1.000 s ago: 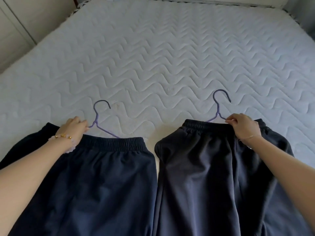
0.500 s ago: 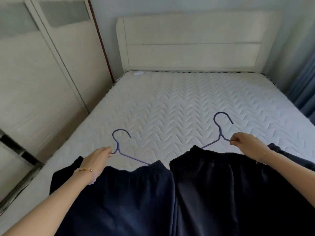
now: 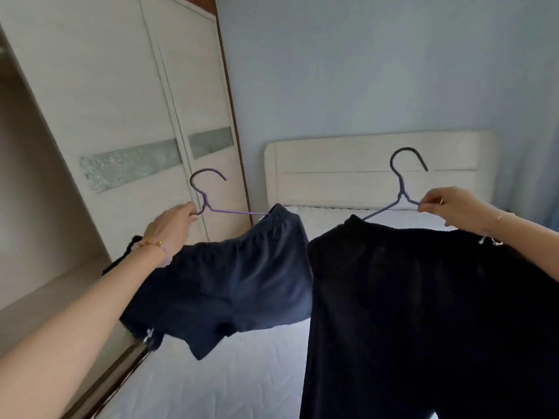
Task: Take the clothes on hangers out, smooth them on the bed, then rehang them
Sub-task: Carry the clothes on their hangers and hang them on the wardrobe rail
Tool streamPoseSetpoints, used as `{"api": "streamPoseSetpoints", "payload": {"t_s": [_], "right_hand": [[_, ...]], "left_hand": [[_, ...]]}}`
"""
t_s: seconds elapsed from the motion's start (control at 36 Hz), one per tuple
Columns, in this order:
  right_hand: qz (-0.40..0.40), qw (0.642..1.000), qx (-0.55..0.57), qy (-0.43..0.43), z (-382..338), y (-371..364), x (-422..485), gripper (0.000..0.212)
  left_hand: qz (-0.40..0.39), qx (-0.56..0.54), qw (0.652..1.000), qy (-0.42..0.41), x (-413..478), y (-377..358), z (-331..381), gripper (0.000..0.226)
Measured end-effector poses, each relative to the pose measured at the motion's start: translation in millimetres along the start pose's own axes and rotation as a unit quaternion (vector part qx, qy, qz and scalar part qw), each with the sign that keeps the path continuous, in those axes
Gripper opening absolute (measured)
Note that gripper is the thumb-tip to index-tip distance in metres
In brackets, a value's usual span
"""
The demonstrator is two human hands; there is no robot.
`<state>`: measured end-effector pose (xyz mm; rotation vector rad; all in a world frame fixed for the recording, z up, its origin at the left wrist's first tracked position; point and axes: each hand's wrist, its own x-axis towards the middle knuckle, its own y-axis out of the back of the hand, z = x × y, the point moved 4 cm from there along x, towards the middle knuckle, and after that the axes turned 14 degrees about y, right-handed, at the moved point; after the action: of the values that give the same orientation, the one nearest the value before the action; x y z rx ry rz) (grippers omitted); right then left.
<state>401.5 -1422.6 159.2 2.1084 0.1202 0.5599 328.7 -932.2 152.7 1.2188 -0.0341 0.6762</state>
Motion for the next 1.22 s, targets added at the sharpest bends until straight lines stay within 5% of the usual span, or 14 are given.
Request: {"api": "streamPoseSetpoints", "payload": {"t_s": [0.25, 0.5, 0.67, 0.89, 1.22], "right_hand": [[-0.061, 0.988, 0.138, 0.043, -95, 21, -24, 0.017], [-0.178, 0.958, 0.183, 0.134, -191, -54, -72, 0.013], [-0.256, 0.920, 0.232, 0.186, -281, -107, -101, 0.022], [-0.306, 0.879, 0.310, 0.195, -422, -183, -127, 0.015], [-0.361, 0.827, 0.368, 0.224, -667, -295, -163, 0.036]], "left_hand": [[0.052, -0.087, 0.993, 0.055, -71, 115, -27, 0.020], [0.071, -0.065, 0.980, 0.173, -214, 179, -101, 0.017], [0.016, -0.059, 0.960, 0.272, -310, 214, -178, 0.022], [0.026, -0.059, 0.908, 0.415, -409, 280, -300, 0.022], [0.099, -0.135, 0.839, 0.518, -487, 380, -479, 0.021]]}}
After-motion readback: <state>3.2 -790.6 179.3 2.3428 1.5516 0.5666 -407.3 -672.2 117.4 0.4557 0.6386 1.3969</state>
